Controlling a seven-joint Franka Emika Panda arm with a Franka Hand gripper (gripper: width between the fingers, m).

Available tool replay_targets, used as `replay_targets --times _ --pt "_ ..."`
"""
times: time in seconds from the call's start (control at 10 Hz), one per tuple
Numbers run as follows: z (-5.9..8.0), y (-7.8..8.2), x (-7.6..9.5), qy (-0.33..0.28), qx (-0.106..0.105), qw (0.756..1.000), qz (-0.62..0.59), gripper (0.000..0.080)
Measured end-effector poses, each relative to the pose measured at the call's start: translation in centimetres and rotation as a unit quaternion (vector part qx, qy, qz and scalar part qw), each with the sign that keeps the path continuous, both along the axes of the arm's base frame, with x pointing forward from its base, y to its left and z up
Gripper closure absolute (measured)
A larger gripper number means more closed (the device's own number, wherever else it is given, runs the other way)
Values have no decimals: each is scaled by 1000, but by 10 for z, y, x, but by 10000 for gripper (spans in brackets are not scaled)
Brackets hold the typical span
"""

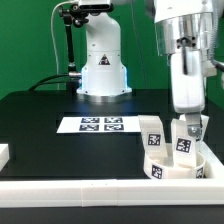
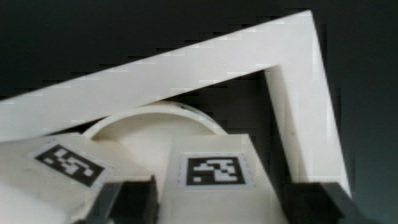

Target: Assemble stool

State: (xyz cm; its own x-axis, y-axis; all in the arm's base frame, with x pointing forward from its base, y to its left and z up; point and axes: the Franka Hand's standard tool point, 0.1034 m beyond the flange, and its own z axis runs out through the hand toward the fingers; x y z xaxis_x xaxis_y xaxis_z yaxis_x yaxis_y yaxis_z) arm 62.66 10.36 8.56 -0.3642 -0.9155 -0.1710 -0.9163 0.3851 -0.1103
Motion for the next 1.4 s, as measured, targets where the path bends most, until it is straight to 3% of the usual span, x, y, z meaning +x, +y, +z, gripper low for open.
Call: replay_targets --times 0.4,0.5,0.6,0.7,0.9,1.2,1.4 --pt "1 -4 0 3 7 1000 -20 461" --pt "4 -7 1 3 4 1000 5 252" --pt "8 -7 2 -1 3 1000 19 252" --pt "16 -6 4 -7 4 1000 25 168" --pt "27 -5 7 -15 6 998 53 155" --pt "25 -5 6 -26 -16 986 165 151" --pt "24 -5 3 -21 -50 950 309 151"
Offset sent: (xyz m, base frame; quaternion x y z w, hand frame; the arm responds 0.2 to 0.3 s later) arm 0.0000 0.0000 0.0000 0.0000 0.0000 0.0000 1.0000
